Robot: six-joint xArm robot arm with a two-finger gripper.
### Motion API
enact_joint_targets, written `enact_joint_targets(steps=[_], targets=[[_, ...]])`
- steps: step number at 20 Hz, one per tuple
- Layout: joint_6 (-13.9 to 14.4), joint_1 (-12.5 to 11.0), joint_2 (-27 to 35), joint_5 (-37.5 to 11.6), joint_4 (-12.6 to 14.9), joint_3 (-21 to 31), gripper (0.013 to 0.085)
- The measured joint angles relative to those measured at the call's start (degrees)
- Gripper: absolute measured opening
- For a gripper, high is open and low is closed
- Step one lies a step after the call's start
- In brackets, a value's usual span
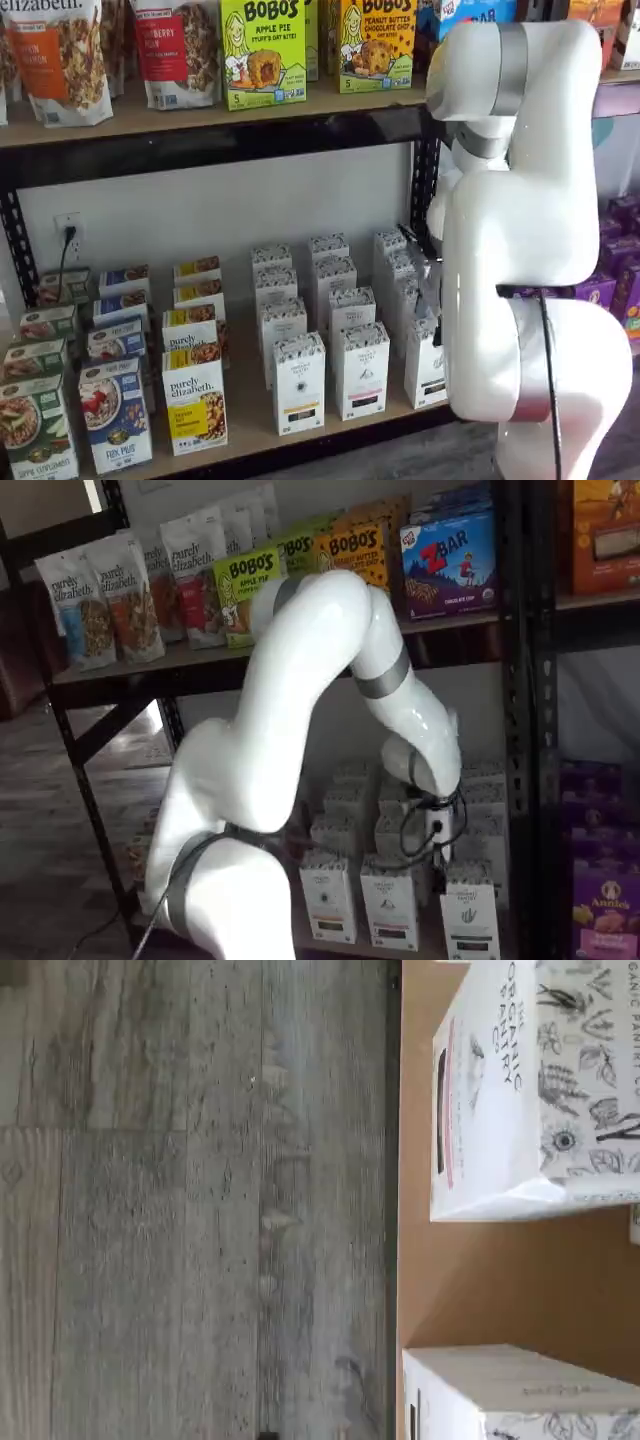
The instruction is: Pick up the white box with a green strip in the middle, on the bottom shelf, the sixth box from the left
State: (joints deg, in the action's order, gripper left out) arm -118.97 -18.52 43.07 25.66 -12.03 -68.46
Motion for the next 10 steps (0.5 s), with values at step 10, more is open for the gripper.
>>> enact_joint_targets(steps=[10], targets=[[4.33, 0.52, 2.82, 1.64, 4.15, -4.22, 0.0850]])
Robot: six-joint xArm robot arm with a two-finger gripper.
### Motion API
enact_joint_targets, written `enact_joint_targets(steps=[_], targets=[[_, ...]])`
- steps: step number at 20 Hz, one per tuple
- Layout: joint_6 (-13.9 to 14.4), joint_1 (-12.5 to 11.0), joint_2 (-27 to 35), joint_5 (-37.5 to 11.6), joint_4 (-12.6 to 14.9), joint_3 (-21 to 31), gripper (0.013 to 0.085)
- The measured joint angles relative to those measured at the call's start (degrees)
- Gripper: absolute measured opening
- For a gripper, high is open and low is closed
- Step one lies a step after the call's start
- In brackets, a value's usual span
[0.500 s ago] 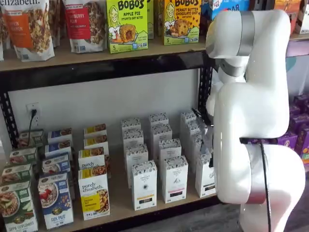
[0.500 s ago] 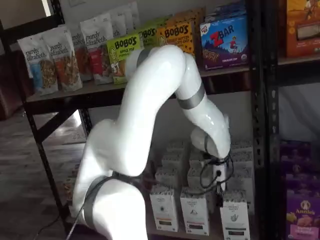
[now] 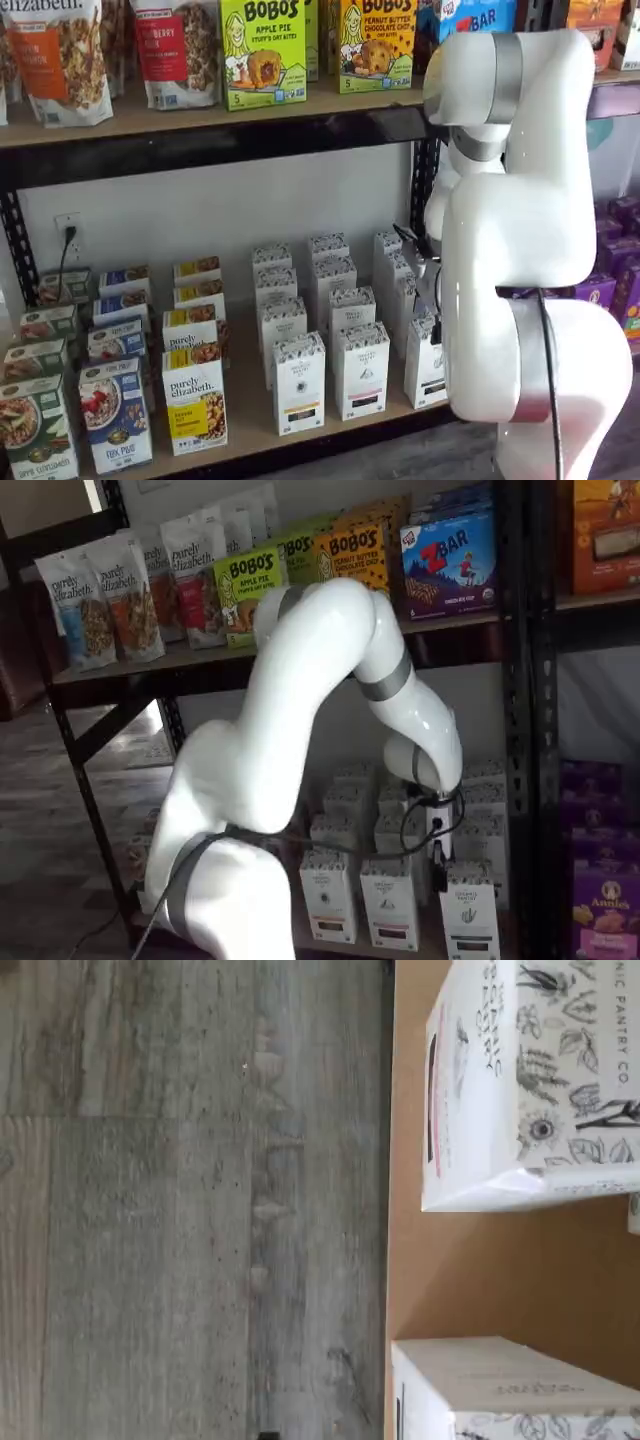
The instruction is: Pick up the white box with a green strip in the middle, on the bottom shelf, the sixth box from the left
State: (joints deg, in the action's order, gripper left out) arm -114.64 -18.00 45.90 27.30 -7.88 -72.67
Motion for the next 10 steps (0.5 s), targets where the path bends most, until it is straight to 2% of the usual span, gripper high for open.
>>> enact_joint_targets(steps=[10], targets=[[1.30, -0.08, 5.37, -0.57, 1.54, -5.97, 0.0850]])
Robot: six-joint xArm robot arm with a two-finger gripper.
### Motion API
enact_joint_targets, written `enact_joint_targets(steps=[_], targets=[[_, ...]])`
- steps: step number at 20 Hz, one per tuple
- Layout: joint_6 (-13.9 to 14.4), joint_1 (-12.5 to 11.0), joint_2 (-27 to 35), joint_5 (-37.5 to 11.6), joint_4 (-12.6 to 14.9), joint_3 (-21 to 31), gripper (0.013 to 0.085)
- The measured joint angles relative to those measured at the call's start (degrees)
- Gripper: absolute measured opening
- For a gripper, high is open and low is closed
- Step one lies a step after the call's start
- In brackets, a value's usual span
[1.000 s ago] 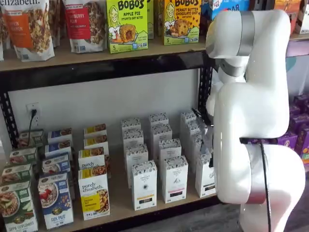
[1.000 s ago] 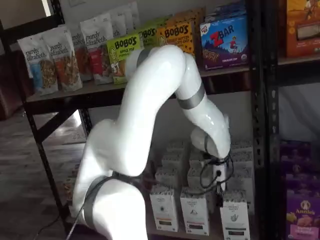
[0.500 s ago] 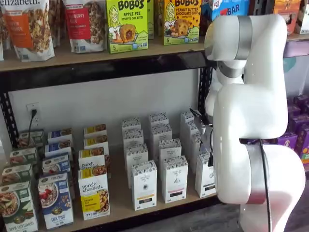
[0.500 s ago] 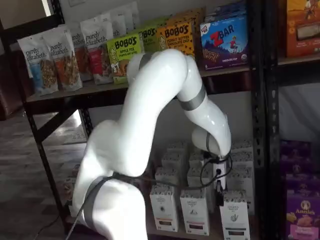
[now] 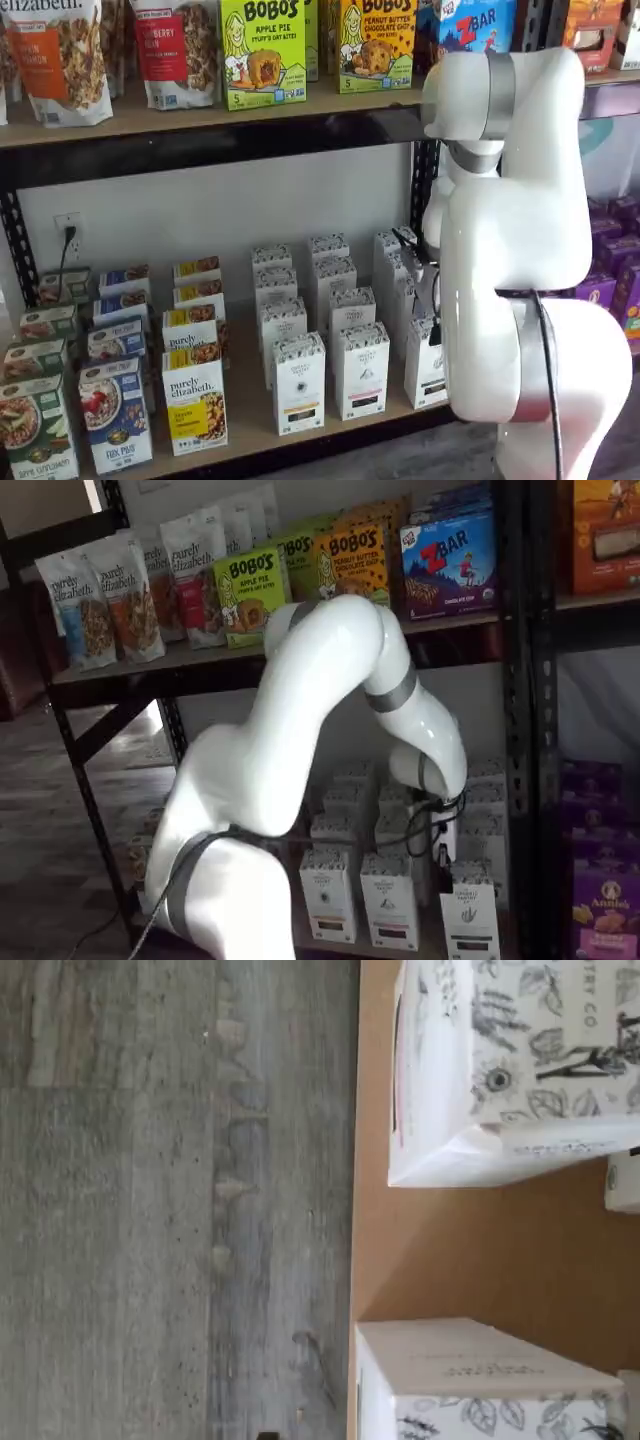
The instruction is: Pick up the white box with a green strip in the middle, on the bottom shelf, the sixth box from the left
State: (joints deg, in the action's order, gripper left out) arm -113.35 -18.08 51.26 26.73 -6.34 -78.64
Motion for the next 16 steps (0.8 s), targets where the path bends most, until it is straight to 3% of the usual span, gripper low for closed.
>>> enact_joint_targets(steps=[6, 16], targets=[[2.90, 0.00, 3.21, 0.06, 3.27, -3.90, 0.0850], [10.52, 0.28, 6.02, -0.02, 11.56, -6.24, 0.0850]])
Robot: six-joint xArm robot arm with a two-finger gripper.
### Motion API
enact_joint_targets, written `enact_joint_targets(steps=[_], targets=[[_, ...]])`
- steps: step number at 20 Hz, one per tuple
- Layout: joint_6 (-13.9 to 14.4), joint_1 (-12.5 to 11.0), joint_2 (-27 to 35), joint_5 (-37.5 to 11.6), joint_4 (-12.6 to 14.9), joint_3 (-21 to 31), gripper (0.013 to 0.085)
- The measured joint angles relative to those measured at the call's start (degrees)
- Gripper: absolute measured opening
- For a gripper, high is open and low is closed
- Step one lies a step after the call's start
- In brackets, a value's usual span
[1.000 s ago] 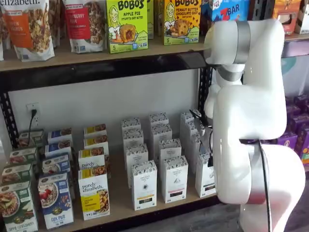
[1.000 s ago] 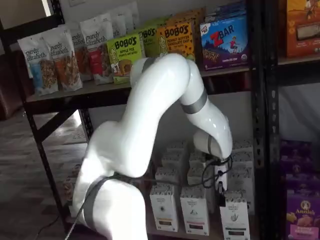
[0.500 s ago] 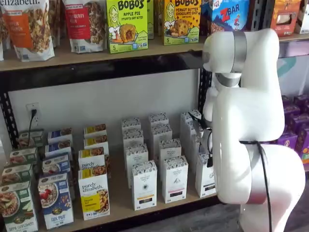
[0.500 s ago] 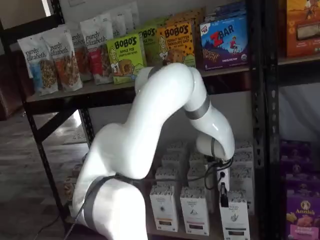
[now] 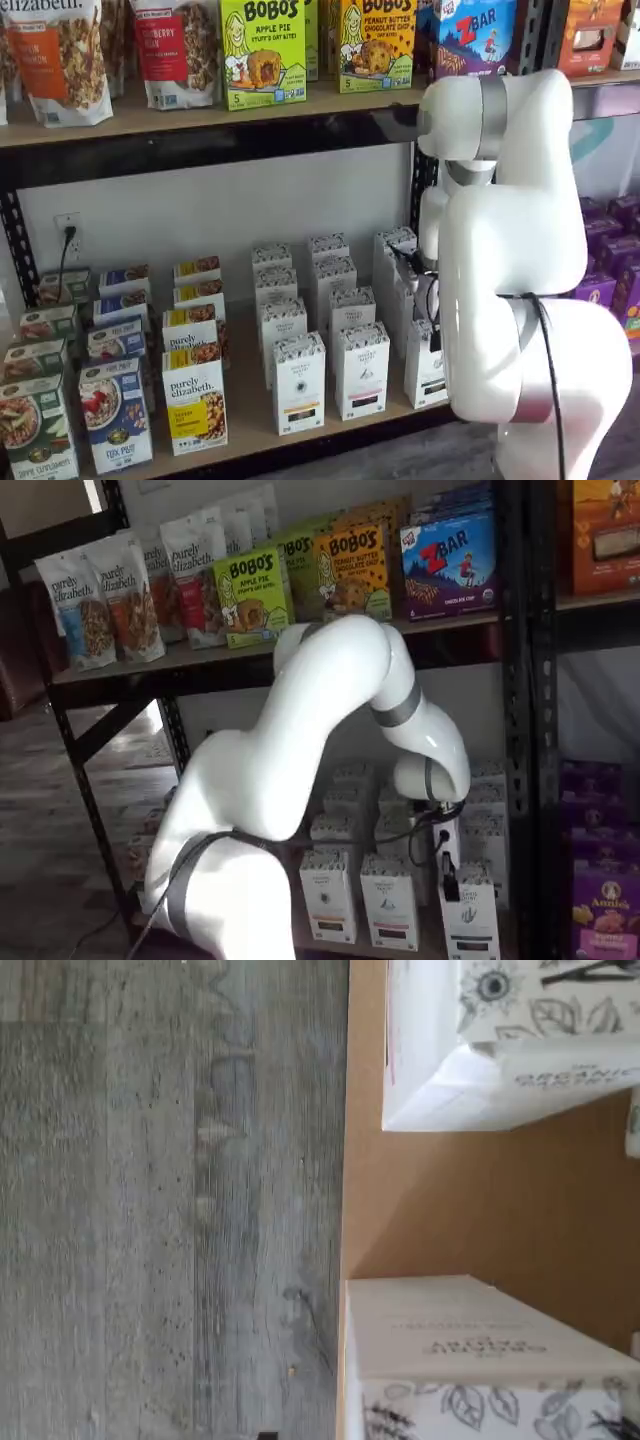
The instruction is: Pick up the white box with a green strip in the middle, on the bottom shelf, the sixth box from the left
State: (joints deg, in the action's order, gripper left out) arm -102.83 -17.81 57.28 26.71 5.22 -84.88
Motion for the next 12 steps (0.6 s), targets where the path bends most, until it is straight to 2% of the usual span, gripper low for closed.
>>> enact_joint_targets(steps=[6, 12], targets=[[2.57, 0.18, 2.06, -0.35, 2.66, -1.73, 0.0850], [3.24, 0.18, 3.65, 0.34, 3.43, -3.82, 0.0850]])
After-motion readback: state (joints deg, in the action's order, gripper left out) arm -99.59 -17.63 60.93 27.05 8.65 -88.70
